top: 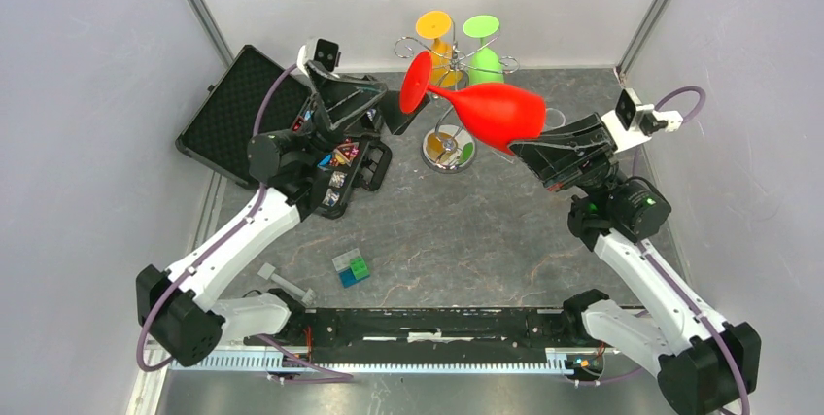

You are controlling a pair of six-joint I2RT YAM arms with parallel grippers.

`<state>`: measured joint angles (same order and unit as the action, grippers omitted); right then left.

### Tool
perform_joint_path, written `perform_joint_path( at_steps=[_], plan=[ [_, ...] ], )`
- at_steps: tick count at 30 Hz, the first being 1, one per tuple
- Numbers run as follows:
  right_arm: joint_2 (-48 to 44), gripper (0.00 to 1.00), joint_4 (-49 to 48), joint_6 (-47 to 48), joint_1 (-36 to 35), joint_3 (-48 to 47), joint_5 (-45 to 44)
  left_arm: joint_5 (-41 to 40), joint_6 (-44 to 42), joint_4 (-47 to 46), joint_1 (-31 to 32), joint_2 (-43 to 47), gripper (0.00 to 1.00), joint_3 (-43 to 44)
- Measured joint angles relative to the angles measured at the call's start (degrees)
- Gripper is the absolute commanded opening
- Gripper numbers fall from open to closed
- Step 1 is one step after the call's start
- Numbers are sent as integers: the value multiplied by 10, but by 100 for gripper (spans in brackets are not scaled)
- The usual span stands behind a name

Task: Take the wine glass off the wine glass rack

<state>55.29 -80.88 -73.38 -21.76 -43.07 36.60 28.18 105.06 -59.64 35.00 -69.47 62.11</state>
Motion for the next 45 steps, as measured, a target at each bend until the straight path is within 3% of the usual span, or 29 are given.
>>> perform_joint_path(
  at_steps=[4,9,17,22,28,31,37,45],
  plan=[
    [-30,0,93,60,0,-26,8,-11,-63,34,-1,41,100,-23],
    [-86,0,311,188,0,-78,12,-8,-191,114,-14,96,100,-36],
    [-122,0,648,405,0,-201,57,103,-540,353,-23,157,100,62],
    [-137,0,746,473,0,-187,132,148,-678,455,-23,195,100,68],
    [-132,0,917,577,0,-181,144,155,-772,547,-23,214,100,70],
    [-112,0,1037,643,0,-195,105,154,-796,578,-23,216,100,70],
    [-43,0,1248,746,0,-288,-76,152,-831,627,-23,212,100,69],
    [6,0,1344,776,0,-282,-273,139,-851,657,-23,206,100,69]
  ],
)
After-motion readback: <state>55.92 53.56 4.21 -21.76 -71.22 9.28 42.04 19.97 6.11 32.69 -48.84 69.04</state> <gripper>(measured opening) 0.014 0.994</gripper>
